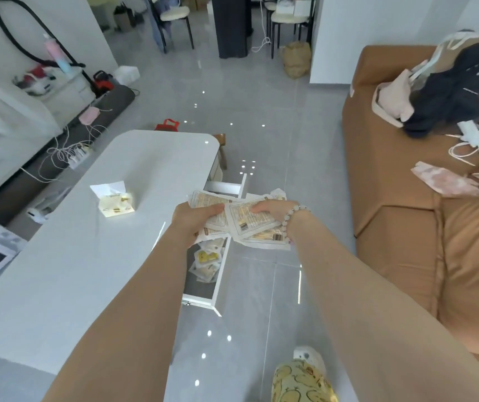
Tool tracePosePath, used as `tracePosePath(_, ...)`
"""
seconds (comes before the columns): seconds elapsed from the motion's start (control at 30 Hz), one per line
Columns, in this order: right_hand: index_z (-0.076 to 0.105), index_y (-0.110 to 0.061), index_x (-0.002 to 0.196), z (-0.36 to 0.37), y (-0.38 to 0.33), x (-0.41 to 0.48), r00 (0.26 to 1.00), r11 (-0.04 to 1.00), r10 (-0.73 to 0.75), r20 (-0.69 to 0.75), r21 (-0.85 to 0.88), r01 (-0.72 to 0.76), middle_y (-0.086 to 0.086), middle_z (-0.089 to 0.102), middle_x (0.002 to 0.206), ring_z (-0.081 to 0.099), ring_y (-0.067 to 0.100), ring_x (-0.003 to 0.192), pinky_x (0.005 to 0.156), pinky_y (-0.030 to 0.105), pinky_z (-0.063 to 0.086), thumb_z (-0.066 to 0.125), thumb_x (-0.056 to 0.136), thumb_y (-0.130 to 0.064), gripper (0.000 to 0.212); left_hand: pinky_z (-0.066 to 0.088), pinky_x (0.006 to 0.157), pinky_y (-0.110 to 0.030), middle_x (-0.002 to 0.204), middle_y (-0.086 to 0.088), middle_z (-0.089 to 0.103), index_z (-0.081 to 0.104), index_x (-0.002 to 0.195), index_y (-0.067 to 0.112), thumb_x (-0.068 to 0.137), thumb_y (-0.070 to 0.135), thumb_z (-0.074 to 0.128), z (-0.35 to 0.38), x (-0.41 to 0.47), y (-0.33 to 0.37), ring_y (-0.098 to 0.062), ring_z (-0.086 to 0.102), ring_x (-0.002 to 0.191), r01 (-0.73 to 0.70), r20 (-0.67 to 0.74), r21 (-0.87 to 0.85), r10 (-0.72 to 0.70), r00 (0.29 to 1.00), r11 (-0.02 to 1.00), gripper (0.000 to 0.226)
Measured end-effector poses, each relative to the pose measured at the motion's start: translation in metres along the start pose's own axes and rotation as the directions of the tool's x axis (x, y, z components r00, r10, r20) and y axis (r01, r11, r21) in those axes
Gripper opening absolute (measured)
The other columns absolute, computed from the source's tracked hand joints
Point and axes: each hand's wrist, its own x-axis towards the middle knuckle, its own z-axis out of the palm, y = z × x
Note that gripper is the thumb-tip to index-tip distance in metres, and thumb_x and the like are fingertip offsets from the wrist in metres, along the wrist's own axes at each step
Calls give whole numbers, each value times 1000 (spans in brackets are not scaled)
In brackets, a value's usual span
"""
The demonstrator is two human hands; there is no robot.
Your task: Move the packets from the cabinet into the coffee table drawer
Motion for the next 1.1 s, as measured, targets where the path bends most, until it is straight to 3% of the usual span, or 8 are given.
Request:
tracePosePath(0.1,48,-12,72,-19,-20,36,1000,999,23,-6,-36,-23,1,48,72,45,11,59,47,22,33,69,84,-28,29,59,61,-29,88,-10,69,62,85,7,77,7,76,23,35,10,-21,68,75,21,14,-18,-20,1000,1000,16)
tracePosePath(0.3,52,-7,87,-38,-92,124,999,979,-9,42,-204,17,3,49,74,51,14,67,60,23,43,68,84,-30,28,59,57,-28,87,-10,68,61,87,7,75,7,78,55,109,42,-20,67,74,80,-128,-153,-100,987,985,21)
tracePosePath(0.47,55,-2,125,-48,-145,188,990,950,-18,140,-307,61,10,57,106,57,18,93,85,26,48,62,90,-28,44,57,63,-32,91,-10,70,62,96,5,74,8,79,70,163,64,-23,69,80,72,-233,-274,-139,962,959,28)
tracePosePath(0.53,52,-1,127,-41,-153,210,984,944,6,179,-326,53,13,58,122,57,21,100,85,26,47,63,89,-27,47,57,67,-34,93,-11,70,63,97,5,73,9,80,70,180,58,-25,69,83,91,-269,-297,-175,947,951,29)
tracePosePath(0.63,53,2,121,-20,-143,242,982,928,62,178,-372,9,12,58,125,58,21,100,75,24,45,73,81,-26,53,58,73,-37,91,-9,70,63,88,10,74,11,80,67,197,31,-25,69,83,154,-320,-336,-266,909,929,23)
tracePosePath(0.73,50,4,125,9,-119,275,968,903,162,191,-425,-67,15,56,129,55,27,116,82,29,43,76,78,-22,59,58,70,-36,91,-10,70,63,89,9,73,12,81,59,210,-13,-25,69,81,214,-368,-423,-383,847,880,25)
tracePosePath(0.93,42,-3,136,74,-50,346,932,797,279,232,-598,-89,11,53,134,53,28,120,89,31,44,80,73,-28,77,56,55,-25,84,-4,69,63,87,12,75,12,79,44,240,-115,-17,67,73,261,-393,-622,-583,711,738,21)
tracePosePath(1.1,26,-8,147,130,11,401,899,704,320,299,-710,-14,10,41,146,44,28,131,102,38,41,83,69,-33,100,59,65,-29,82,-2,69,62,88,15,79,20,76,31,270,-206,-16,68,72,257,-357,-754,-705,612,604,17)
